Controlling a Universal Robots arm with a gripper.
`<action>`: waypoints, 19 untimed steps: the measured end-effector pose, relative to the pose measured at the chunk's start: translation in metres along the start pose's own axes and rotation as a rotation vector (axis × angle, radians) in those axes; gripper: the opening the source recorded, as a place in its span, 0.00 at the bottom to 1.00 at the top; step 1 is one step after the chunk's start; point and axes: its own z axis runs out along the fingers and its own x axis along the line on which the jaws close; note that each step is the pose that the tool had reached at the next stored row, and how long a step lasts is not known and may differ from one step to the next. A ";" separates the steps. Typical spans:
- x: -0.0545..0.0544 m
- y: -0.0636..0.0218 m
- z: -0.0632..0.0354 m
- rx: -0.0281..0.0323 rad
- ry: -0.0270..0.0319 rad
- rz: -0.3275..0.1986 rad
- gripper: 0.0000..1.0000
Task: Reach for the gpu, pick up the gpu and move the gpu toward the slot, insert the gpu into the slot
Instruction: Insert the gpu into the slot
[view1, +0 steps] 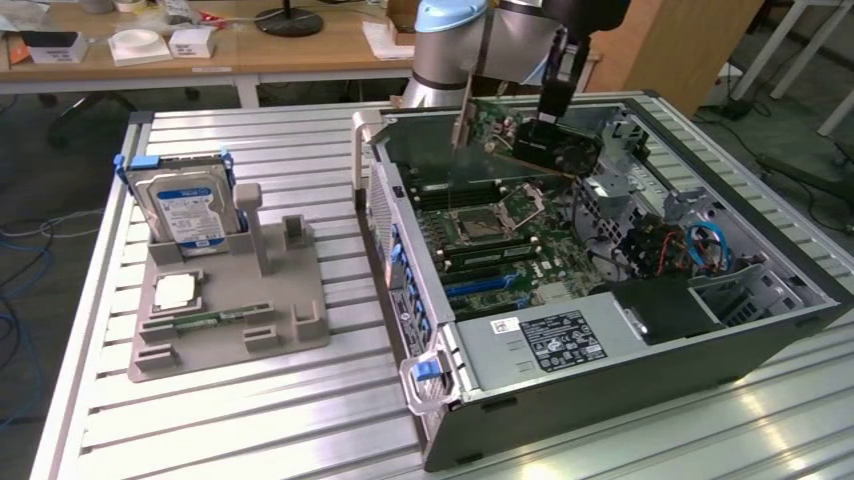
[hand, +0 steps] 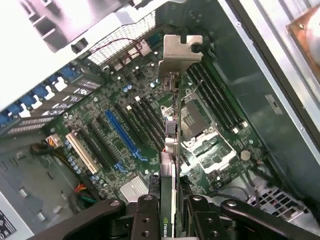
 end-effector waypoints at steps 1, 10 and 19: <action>0.000 0.0000 0.0001 -0.0001 -0.0003 -0.018 0.26; 0.000 0.0000 0.0009 -0.0008 -0.0018 -0.182 0.26; 0.000 0.0000 0.0039 -0.0003 -0.0039 -0.337 0.26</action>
